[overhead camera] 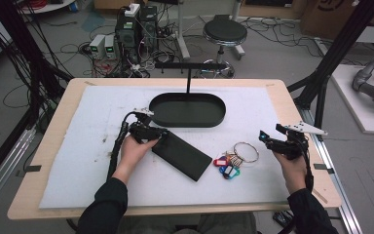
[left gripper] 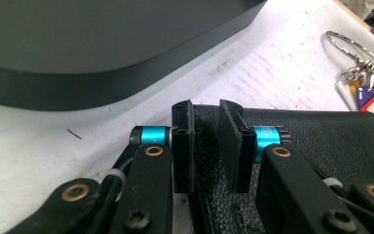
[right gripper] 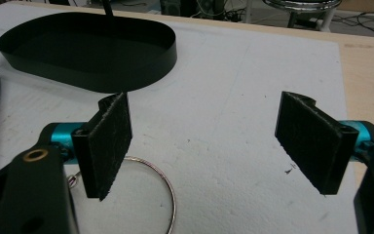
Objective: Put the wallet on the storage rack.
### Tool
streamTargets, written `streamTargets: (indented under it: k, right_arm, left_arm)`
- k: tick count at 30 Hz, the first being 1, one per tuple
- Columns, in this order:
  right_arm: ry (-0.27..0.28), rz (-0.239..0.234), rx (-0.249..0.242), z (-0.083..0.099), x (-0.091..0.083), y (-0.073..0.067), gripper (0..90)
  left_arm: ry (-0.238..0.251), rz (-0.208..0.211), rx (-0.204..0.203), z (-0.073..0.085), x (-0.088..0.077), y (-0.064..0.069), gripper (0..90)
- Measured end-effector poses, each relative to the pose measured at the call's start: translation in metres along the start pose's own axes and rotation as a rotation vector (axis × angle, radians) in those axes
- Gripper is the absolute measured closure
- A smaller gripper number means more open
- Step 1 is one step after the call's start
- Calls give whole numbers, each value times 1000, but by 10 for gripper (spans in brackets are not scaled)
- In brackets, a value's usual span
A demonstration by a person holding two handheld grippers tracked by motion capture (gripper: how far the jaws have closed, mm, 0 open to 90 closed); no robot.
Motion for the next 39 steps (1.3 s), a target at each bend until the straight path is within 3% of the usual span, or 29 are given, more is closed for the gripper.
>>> streamTargets:
  k: [3, 8, 9, 10, 18, 19, 21, 22, 24, 26, 29, 31, 34, 37, 39]
  right_arm:
    - [4, -2, -3, 0, 0, -1, 215]
    - [5, -10, -2, -1, 0, -3, 216]
    - [7, -13, -5, -1, 0, -4, 216]
    - [10, -16, -7, -1, 0, -5, 217]
    - [10, -73, -28, -4, 3, -20, 235]
    - [11, -96, -38, -5, 5, -28, 235]
    - [13, -104, -42, -6, 6, -30, 235]
    - [11, -133, -46, -7, 8, -38, 235]
    - [11, -142, -51, -8, 9, -40, 235]
    - [4, -186, -64, -9, 13, -52, 235]
    - [-1, -216, -79, -9, 15, -61, 235]
    - [-14, -270, -102, -10, 19, -76, 235]
    - [-22, -295, -118, -10, 22, -85, 240]
    - [-52, -361, -160, -8, 27, -104, 243]
    - [-59, -378, -168, -7, 29, -109, 245]
  left_arm:
    - [27, -20, 32, 1, -3, 3, 799]
    - [58, -11, 52, 0, -11, 7, 812]
    - [76, -9, 60, 0, -14, 9, 814]
    - [123, -1, 70, -1, -20, 14, 816]
    - [208, 15, 123, 4, -43, 25, 822]
    - [224, 10, 170, 4, -50, 30, 823]
    - [235, 7, 189, 3, -53, 33, 824]
    - [262, 7, 225, 2, -60, 40, 824]
    - [281, 8, 242, 3, -63, 44, 824]
    - [325, 9, 273, 6, -70, 50, 825]
    - [346, 7, 297, 10, -74, 53, 826]
    - [372, 7, 329, 13, -78, 56, 827]
    - [395, 10, 366, 17, -83, 60, 827]
    - [417, 10, 399, 20, -87, 64, 827]
    - [428, 13, 413, 22, -90, 66, 828]
Point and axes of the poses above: each handheld gripper's, and its own axes: x roughly forward along the jaws, z roughly out of its underside, y roughly to its right, the point moved 5 cm from there along x, roughly forward along the jaws, and after that the axes turned 9 degrees about -y, right-handed, at the moved point
